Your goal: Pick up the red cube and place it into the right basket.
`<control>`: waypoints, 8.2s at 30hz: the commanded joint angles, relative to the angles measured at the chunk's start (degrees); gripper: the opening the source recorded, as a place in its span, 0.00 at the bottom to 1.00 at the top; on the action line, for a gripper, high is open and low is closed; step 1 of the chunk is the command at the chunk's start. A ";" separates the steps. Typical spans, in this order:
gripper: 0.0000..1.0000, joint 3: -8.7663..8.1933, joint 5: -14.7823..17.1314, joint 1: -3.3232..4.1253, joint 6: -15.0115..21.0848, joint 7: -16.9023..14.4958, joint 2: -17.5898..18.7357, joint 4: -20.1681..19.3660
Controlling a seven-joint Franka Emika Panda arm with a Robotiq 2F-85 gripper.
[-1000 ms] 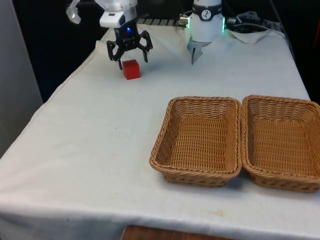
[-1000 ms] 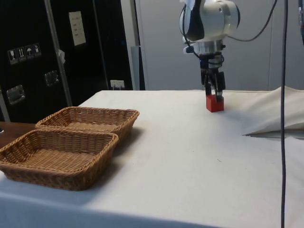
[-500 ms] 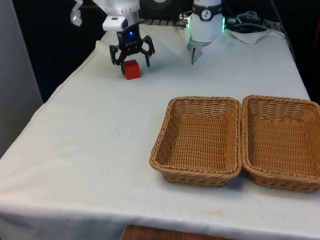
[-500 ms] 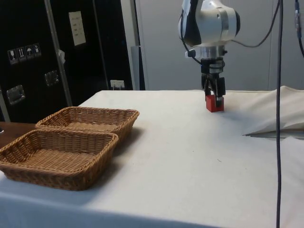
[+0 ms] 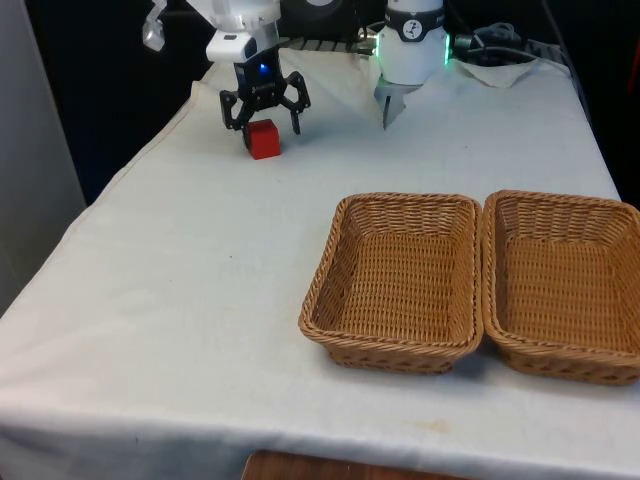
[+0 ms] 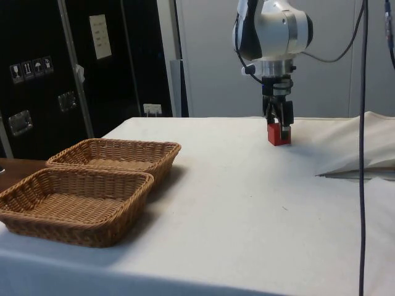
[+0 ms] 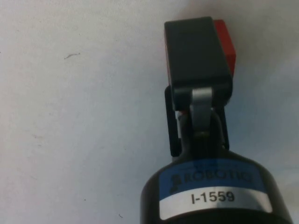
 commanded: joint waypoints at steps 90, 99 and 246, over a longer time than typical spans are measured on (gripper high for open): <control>0.02 8.88 -14.95 3.50 -9.17 30.08 -11.06 15.18; 0.02 10.66 -14.27 3.21 -10.89 31.46 -10.89 17.82; 1.00 16.33 -3.09 3.15 -23.55 50.53 15.01 52.48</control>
